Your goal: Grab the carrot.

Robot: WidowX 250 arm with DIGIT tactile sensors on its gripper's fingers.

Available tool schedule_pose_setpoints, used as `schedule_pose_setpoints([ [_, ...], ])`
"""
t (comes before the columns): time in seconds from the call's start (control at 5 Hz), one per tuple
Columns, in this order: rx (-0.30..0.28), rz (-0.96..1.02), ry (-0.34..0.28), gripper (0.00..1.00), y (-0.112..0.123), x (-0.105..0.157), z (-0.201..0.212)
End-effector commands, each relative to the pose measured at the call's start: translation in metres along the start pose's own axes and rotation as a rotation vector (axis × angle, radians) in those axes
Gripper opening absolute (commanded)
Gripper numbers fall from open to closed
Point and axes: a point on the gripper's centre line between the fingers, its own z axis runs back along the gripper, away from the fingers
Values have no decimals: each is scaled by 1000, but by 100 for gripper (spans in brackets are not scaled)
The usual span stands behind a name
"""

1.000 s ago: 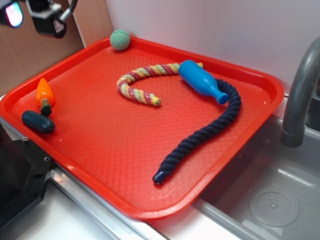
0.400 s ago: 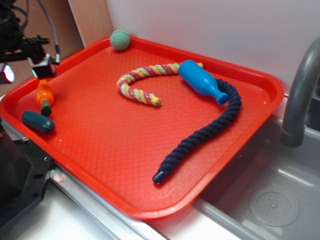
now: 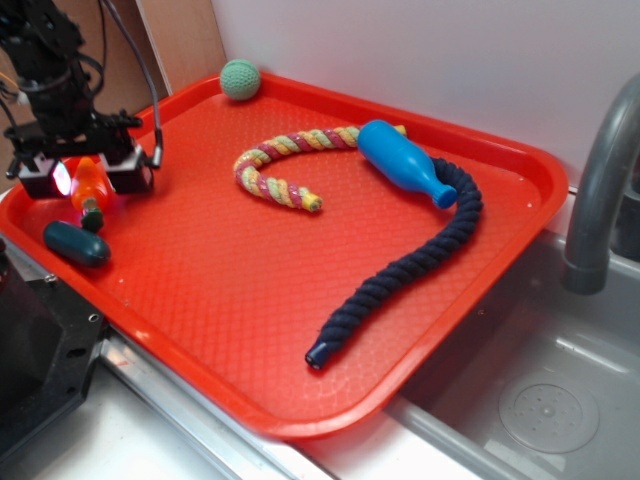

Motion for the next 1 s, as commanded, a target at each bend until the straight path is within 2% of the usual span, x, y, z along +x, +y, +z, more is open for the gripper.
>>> schedule_pose_setpoints([
  [0.0, -15, -49, 5, 0, 7, -13, 10],
  [0.2, -94, -157, -65, 0, -5, -15, 60],
  [0.4, -98, -408, -103, 0, -39, -34, 114],
  [0.6, -100, -661, -107, 0, -73, -65, 169],
  [0.8, -94, -823, -103, 0, -96, -86, 191],
])
